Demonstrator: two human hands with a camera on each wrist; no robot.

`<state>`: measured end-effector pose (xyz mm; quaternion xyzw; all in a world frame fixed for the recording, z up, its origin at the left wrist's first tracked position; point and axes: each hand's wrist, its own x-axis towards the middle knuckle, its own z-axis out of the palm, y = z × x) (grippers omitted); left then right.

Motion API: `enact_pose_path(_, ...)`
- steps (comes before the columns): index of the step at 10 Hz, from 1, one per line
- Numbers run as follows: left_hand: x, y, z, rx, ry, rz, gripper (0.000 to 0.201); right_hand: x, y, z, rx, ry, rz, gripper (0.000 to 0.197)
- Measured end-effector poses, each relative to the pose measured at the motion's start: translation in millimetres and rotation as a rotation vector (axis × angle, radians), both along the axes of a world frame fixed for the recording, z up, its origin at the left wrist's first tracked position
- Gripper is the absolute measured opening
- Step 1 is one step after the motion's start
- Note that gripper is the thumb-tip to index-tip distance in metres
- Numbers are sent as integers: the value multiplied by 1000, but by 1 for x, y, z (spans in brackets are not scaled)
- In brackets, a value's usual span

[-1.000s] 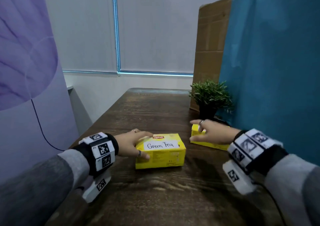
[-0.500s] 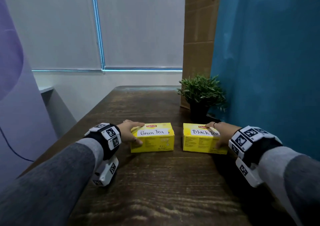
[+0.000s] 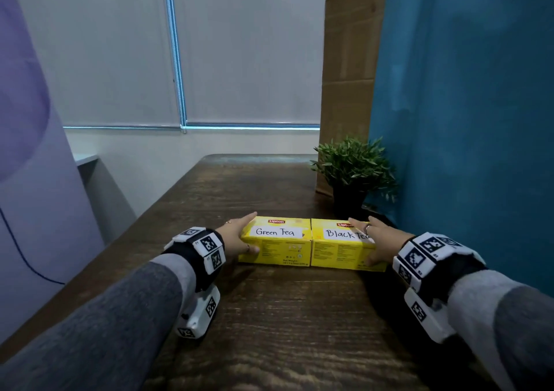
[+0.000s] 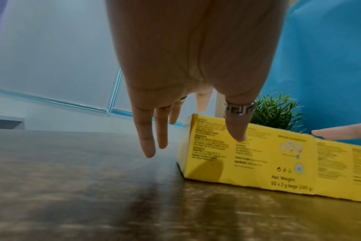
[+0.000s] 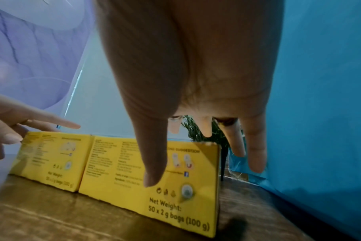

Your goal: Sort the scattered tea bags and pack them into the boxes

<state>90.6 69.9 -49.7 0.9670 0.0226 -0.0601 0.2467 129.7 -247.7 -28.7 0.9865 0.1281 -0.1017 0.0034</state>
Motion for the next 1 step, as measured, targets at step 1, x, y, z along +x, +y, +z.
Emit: enact_pose_path(1,-16,-2,10,41,20,29,90,-14,1,9,27,-15,-32,103)
